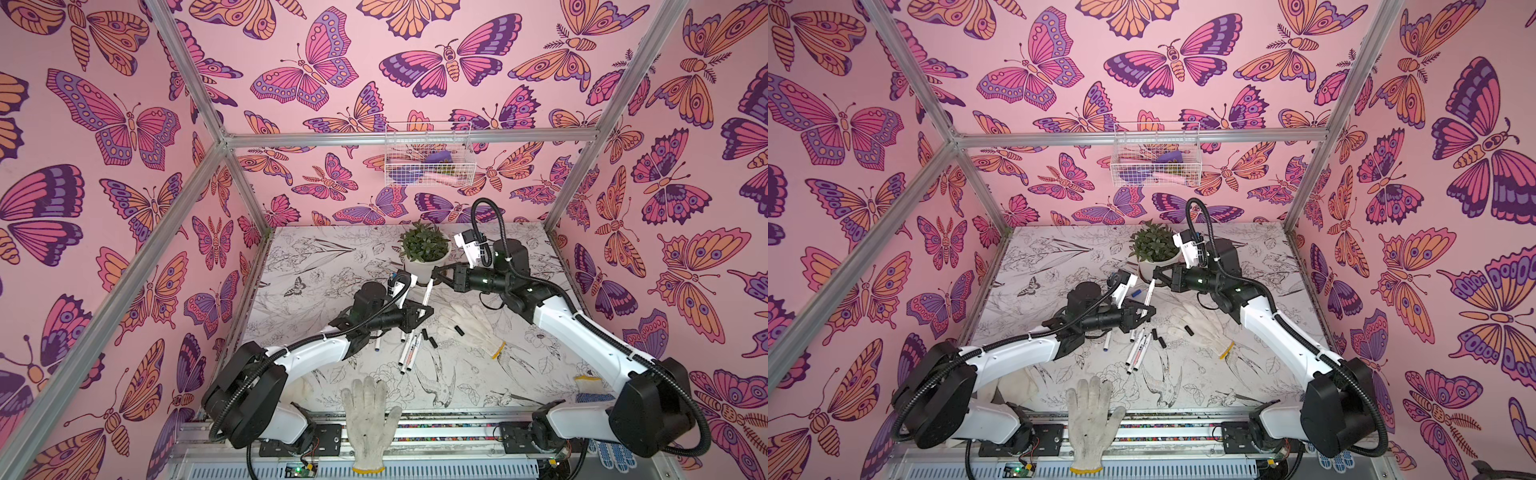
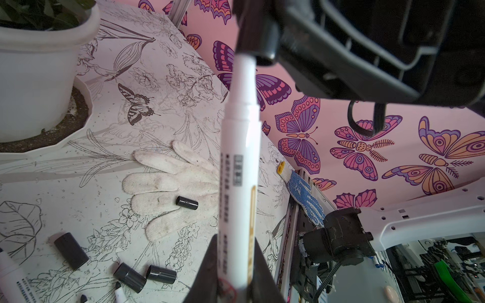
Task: Insert the pens into the pen caps
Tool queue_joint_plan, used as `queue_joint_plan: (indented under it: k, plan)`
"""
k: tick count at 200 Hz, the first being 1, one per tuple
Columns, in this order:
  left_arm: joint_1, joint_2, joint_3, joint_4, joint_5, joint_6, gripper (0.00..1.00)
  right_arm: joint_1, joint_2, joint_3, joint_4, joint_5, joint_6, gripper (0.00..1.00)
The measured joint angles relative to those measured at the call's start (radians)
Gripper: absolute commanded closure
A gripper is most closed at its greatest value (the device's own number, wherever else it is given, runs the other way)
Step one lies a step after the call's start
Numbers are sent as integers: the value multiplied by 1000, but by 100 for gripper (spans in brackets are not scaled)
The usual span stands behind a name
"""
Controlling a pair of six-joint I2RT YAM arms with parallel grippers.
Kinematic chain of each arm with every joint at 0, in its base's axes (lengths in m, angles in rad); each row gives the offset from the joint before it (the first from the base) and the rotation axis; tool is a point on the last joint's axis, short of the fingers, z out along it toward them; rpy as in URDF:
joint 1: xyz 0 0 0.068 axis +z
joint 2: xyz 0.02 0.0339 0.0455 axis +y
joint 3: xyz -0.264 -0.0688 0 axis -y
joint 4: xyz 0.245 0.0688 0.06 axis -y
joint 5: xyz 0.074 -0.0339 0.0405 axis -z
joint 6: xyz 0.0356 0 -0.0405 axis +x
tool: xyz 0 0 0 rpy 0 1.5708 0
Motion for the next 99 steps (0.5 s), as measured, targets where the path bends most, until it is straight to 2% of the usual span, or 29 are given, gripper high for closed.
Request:
queue_joint_plan:
  k: [99]
  plan:
    - [0, 34, 6, 0, 23, 0, 100, 0, 17, -4, -12, -7, -16, 100]
